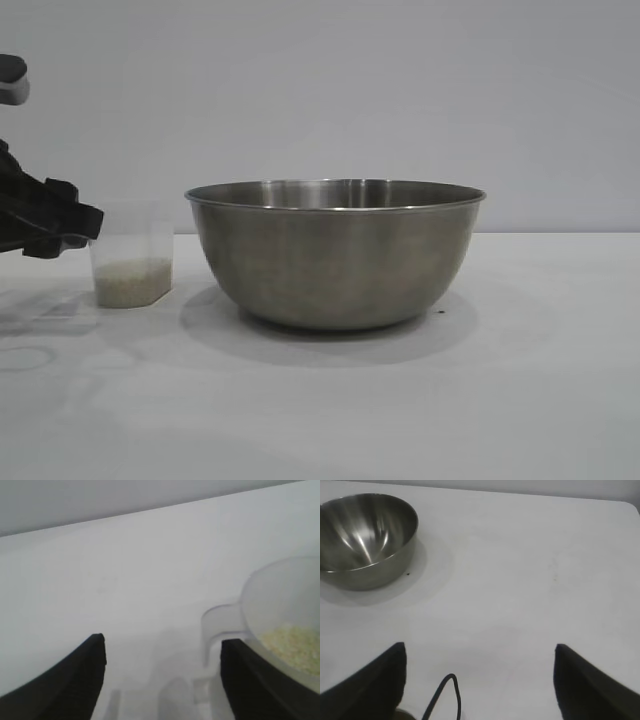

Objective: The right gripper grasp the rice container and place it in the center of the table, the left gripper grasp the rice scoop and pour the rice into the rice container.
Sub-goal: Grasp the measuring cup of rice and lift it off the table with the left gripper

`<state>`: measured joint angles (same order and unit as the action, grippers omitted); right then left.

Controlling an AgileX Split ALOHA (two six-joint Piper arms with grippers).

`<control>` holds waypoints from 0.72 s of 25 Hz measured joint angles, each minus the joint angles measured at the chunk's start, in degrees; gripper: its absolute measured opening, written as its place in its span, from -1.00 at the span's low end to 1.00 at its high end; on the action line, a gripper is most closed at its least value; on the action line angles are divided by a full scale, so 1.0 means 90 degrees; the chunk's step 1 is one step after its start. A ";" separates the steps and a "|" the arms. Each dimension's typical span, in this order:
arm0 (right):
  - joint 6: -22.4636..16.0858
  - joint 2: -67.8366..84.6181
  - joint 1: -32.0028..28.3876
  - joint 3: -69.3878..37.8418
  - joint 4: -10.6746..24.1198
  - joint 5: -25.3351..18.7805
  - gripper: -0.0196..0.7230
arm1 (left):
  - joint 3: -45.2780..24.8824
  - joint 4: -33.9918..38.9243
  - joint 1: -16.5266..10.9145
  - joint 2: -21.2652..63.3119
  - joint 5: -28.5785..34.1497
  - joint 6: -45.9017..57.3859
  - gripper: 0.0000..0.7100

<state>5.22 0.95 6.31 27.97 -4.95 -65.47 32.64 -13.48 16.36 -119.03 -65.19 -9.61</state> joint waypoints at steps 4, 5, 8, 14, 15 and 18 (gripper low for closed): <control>0.0000 0.0000 0.0000 0.0000 0.0000 0.0000 0.51 | 0.0103 0.0267 -0.0034 -0.0075 0.0000 0.0000 -0.15; 0.0000 0.0000 0.0000 0.0000 0.0000 0.0000 0.51 | 0.0139 0.0299 -0.0034 -0.0103 0.0000 0.0000 -0.27; 0.0000 0.0000 0.0000 0.0000 0.0000 0.0000 0.51 | 0.0218 0.0298 -0.0034 -0.0115 0.0012 0.0000 -0.31; 0.0000 0.0000 0.0000 0.0000 0.0000 0.0000 0.51 | 0.0354 0.0521 -0.0034 -0.0206 0.0012 0.0000 -0.67; 0.0000 0.0000 0.0000 0.0000 0.0000 0.0000 0.51 | 0.0354 0.0572 -0.0034 -0.0224 0.0012 0.0000 -0.76; 0.0000 0.0000 0.0000 0.0000 0.0000 0.0000 0.51 | 0.0354 0.0612 -0.0034 -0.0224 0.0012 0.0000 -1.00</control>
<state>5.22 0.95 6.31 27.97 -4.95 -65.47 35.83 -7.97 16.05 -121.04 -65.08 -9.61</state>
